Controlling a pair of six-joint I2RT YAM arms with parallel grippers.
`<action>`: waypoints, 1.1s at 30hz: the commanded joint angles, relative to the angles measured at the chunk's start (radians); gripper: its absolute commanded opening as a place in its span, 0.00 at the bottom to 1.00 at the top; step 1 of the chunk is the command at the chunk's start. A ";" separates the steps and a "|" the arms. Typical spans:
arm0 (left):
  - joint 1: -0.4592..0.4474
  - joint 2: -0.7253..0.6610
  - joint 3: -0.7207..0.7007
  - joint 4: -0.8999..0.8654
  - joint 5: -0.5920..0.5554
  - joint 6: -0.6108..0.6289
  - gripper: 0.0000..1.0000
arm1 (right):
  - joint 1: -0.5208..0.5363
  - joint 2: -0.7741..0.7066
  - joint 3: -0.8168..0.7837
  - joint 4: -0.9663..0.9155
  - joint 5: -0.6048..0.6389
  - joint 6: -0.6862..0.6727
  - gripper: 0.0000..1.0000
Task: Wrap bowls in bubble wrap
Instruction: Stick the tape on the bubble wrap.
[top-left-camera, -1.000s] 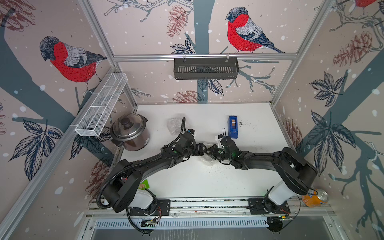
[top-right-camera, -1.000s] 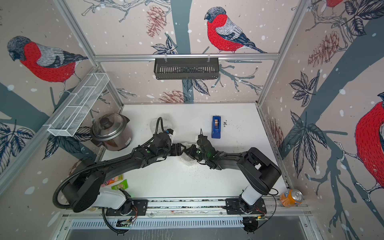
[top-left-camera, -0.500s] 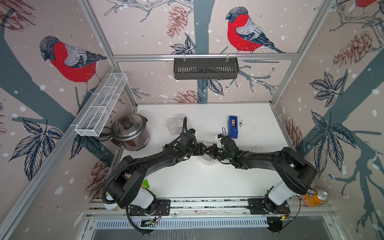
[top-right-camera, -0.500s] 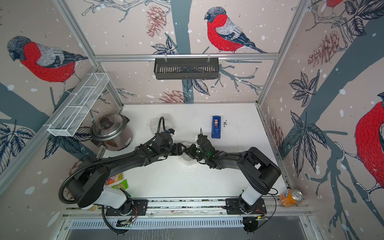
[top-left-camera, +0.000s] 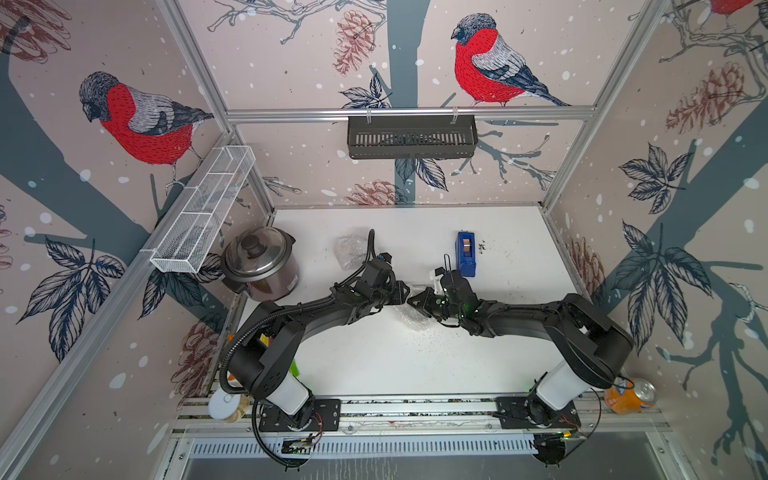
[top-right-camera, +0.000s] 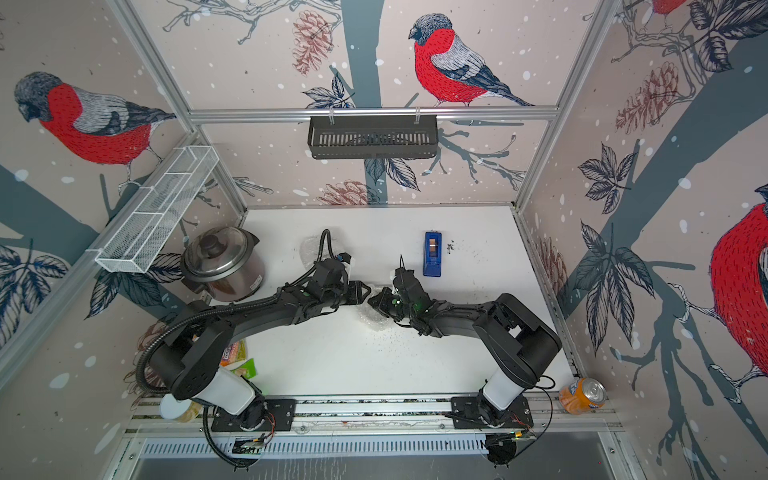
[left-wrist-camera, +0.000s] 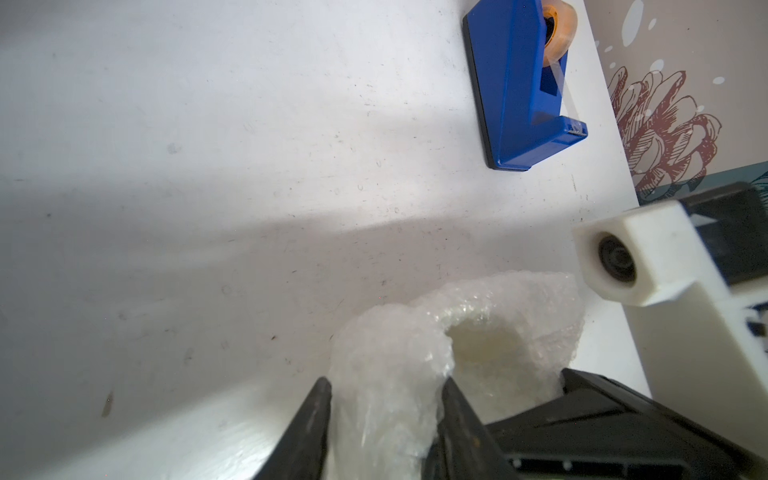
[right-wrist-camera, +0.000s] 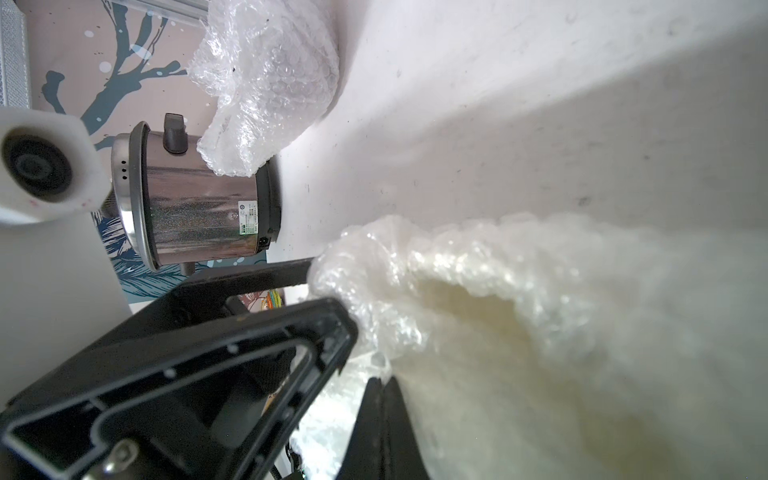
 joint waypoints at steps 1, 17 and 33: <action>0.002 0.025 0.009 0.039 0.023 -0.008 0.35 | 0.002 0.004 0.009 -0.004 0.000 -0.024 0.00; -0.029 0.015 -0.024 0.062 -0.062 -0.030 0.14 | 0.072 -0.107 0.117 -0.338 0.214 -0.146 0.45; -0.050 -0.003 -0.030 0.074 -0.063 -0.043 0.13 | 0.126 -0.090 0.257 -0.538 0.321 -0.249 0.04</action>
